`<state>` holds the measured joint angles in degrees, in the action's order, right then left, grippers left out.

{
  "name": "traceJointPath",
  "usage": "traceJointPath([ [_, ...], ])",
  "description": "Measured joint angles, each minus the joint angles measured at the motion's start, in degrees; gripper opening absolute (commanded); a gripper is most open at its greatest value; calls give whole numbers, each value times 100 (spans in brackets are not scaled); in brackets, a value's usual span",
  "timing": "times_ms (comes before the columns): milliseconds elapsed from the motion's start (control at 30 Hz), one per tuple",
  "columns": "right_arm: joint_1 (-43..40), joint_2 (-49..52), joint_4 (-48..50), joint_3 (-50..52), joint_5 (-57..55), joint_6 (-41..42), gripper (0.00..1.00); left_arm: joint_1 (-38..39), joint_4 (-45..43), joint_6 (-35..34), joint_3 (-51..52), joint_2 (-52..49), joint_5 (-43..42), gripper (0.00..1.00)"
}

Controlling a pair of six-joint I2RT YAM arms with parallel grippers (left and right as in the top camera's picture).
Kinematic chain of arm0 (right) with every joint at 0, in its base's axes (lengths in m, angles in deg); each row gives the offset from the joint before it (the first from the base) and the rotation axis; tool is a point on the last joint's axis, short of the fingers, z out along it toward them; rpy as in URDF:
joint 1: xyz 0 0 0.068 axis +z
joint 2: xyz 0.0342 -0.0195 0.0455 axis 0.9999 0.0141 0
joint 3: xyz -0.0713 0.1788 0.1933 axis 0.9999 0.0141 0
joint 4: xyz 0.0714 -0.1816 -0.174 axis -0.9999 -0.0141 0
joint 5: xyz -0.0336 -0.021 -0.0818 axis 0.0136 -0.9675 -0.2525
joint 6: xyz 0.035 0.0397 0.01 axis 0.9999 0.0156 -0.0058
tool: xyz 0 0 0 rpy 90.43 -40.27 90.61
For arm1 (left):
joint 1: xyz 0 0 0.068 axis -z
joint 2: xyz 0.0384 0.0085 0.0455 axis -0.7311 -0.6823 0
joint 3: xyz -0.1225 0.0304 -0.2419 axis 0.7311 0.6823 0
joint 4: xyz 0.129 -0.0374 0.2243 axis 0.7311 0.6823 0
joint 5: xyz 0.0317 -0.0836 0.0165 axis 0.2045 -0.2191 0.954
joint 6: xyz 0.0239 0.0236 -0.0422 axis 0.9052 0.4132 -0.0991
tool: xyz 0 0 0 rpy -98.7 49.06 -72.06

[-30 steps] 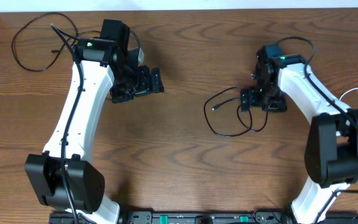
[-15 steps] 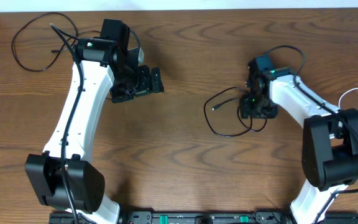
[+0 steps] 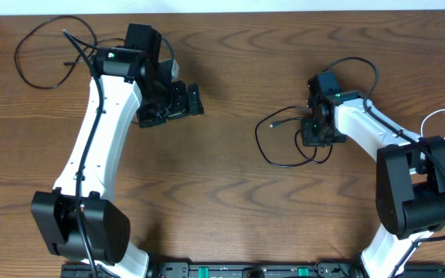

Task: Untangle cables

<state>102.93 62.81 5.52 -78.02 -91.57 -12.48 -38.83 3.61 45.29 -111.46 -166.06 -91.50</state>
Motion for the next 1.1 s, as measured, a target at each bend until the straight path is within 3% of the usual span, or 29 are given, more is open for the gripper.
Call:
traceJointPath([
  [167,46,-7,-26,-2,136,0,1,0,0,0,0,0,0,98],
  [400,92,-232,-323,-197,1543,2,1,0,4,0,0,0,0,98],
  [767,98,-2933,-177,-1327,3032,308,1,0,-2,0,0,0,-527,98],
  [1100,96,-4039,704,-1327,3178,1204,1,2,-4,-2,0,0,-1757,98],
])
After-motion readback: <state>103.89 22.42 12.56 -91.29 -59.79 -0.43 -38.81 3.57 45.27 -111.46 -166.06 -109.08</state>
